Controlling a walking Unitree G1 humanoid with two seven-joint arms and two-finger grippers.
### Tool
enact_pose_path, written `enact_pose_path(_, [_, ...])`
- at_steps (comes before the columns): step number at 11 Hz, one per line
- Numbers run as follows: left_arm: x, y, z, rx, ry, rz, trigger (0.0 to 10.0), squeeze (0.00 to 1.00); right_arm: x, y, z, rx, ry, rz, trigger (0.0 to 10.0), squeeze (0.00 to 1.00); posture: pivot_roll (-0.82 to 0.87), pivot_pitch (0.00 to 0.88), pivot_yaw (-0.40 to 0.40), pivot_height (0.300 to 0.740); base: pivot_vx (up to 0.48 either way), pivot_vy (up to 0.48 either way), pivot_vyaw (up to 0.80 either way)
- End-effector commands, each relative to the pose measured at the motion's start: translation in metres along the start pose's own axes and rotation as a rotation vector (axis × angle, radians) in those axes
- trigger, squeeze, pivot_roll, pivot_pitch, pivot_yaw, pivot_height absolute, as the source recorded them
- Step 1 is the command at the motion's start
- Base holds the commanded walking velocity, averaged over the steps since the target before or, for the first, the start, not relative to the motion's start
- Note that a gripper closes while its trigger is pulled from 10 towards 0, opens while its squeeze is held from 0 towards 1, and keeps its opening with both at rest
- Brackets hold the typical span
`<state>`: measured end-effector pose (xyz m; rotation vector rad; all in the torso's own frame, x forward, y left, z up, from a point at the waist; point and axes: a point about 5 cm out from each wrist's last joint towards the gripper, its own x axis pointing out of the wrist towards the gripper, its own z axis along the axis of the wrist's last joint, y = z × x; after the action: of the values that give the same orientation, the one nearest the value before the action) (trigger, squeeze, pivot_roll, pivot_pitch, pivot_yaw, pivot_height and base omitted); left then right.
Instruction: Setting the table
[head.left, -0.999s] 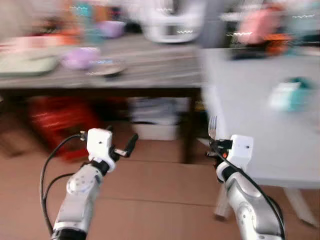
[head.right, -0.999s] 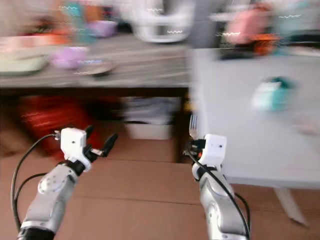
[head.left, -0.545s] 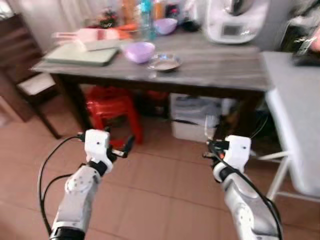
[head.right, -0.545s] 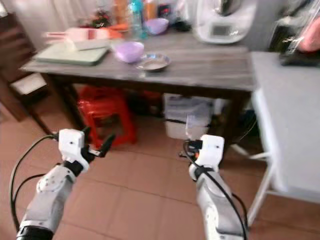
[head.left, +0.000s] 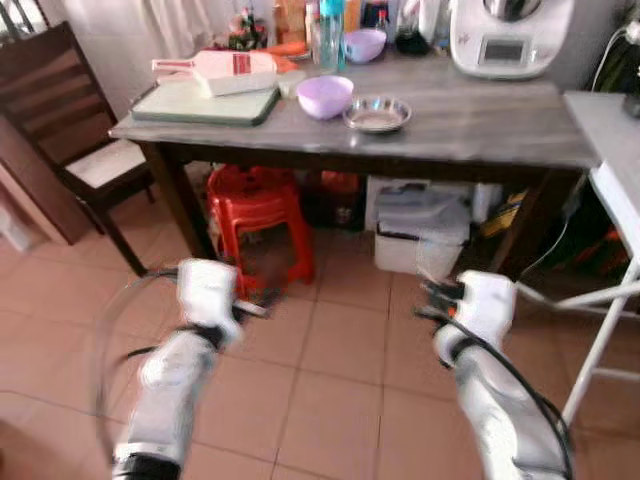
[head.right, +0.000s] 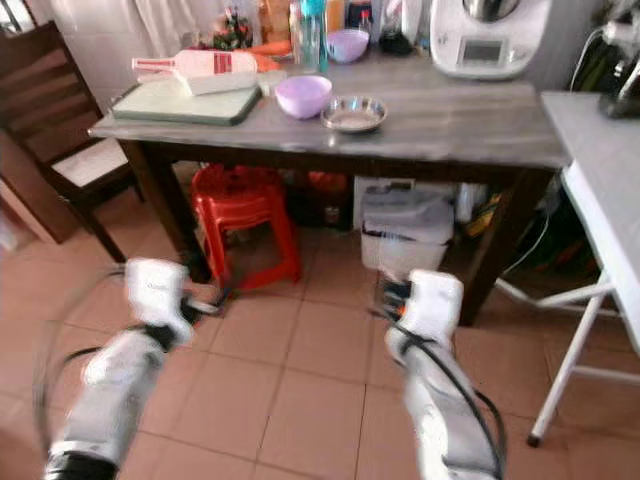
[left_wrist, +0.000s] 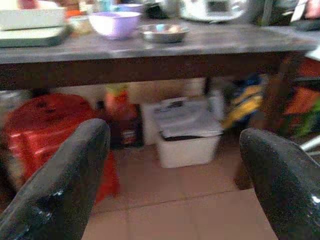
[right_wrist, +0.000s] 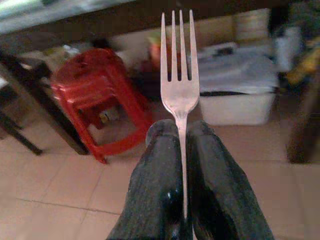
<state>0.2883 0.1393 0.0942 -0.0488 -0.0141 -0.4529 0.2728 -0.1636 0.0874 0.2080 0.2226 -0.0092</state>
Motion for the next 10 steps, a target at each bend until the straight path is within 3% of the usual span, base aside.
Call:
enact_pose_path(1, [-0.003,0.0077,0.0051,0.001,-0.014,0.012,10.0,0.0,0.0017,0.0051,0.0041,0.004,-0.013,0.011,10.0,0.0,0.05,0.024,0.051,0.74,0.0,0.0,0.0])
enact_pose_path(3, [-0.0025,0.0062,0.0071,-0.018,-0.028,-0.013,10.0,0.0,0.0017,0.0052,0.0042,0.004,-0.012,0.011,10.0,0.0,0.05,0.024,0.053,0.74,0.0,0.0,-0.23])
enact_pose_path(10, [-0.0028,0.001,0.0069,-0.039,-0.029,-0.047,10.0,0.0,0.0006,0.0054,0.003,-0.001,-0.009,0.017,10.0,0.0,0.04,0.028,0.053,0.74,0.376,0.0,0.0])
